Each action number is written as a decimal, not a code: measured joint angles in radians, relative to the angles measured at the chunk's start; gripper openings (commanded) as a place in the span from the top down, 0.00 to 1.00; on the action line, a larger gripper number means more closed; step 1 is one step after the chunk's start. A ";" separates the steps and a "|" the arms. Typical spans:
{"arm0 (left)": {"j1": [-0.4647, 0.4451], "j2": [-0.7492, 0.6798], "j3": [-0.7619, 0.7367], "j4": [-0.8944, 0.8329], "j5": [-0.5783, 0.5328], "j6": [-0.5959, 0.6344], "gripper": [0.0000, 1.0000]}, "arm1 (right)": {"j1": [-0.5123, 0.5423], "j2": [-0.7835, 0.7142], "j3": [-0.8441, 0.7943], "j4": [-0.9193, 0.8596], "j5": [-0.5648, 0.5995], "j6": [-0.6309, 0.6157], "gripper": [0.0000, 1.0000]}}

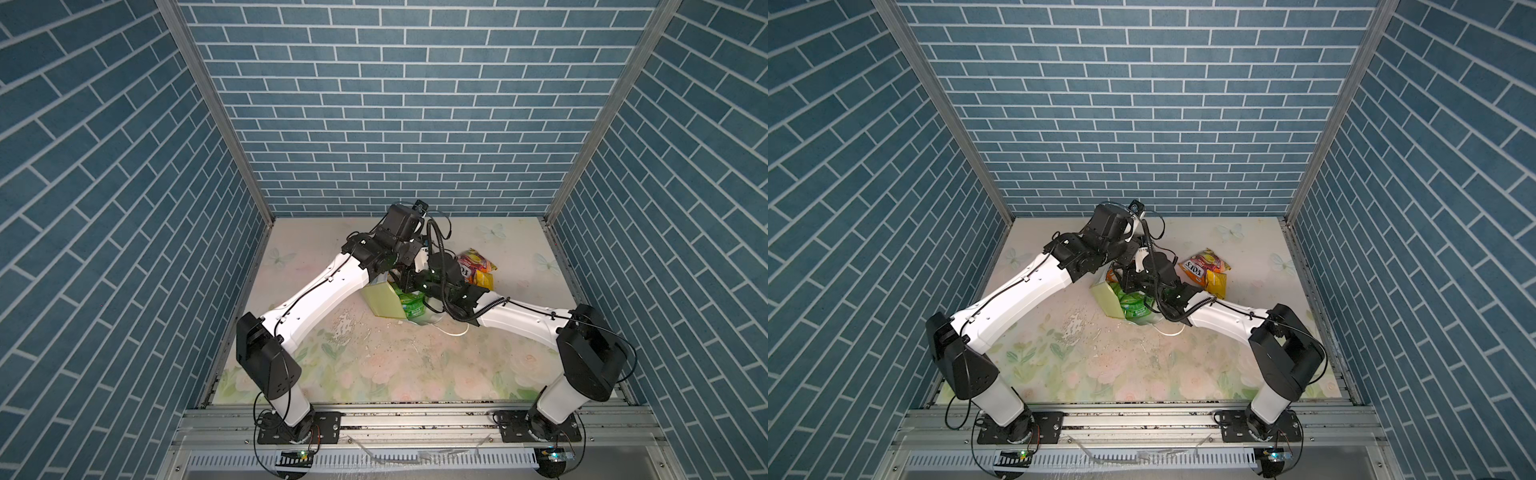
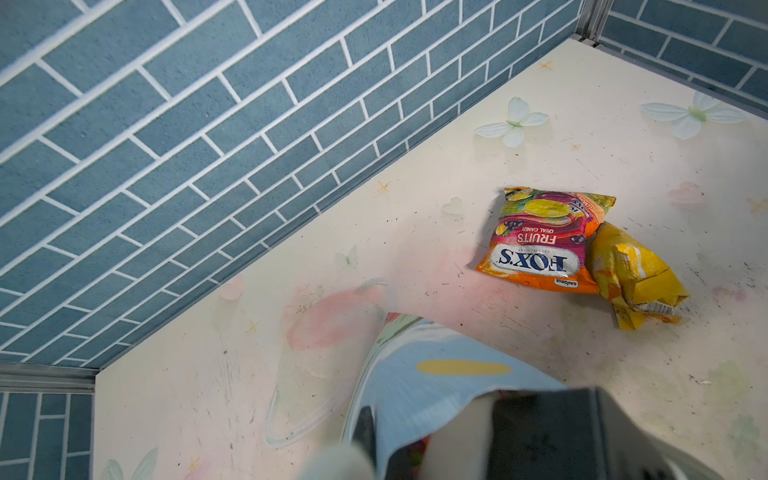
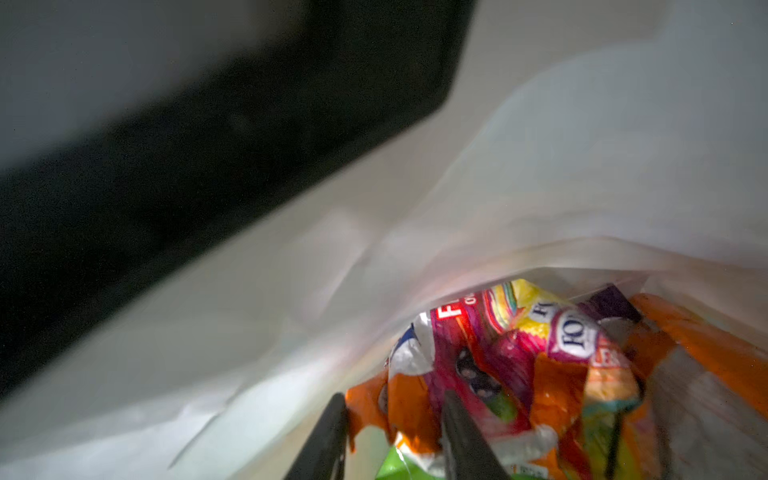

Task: Take the snacks out of the paper bag
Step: 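Close the right gripper on the crumpled multicolour packet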

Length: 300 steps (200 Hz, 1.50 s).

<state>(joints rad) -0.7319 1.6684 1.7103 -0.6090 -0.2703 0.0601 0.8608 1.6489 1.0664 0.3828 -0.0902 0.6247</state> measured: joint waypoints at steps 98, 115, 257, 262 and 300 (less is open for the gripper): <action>0.000 0.000 -0.006 0.005 -0.001 0.000 1.00 | 0.000 0.004 0.001 -0.006 0.043 -0.012 0.98; 0.000 0.000 -0.008 0.009 -0.001 0.000 1.00 | 0.000 0.004 0.001 -0.008 0.049 -0.013 1.00; -0.002 0.000 0.009 -0.020 -0.039 -0.015 1.00 | 0.000 -0.067 0.000 -0.063 0.086 -0.057 1.00; -0.002 0.000 0.010 -0.022 -0.040 -0.016 1.00 | 0.000 -0.070 0.000 -0.064 0.087 -0.057 1.00; -0.002 0.000 0.012 -0.026 -0.044 -0.026 1.00 | 0.000 -0.102 -0.018 -0.069 0.098 -0.063 1.00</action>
<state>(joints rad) -0.7334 1.6684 1.7222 -0.6346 -0.3141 0.0341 0.8608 1.5467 1.0485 0.3138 0.0082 0.5613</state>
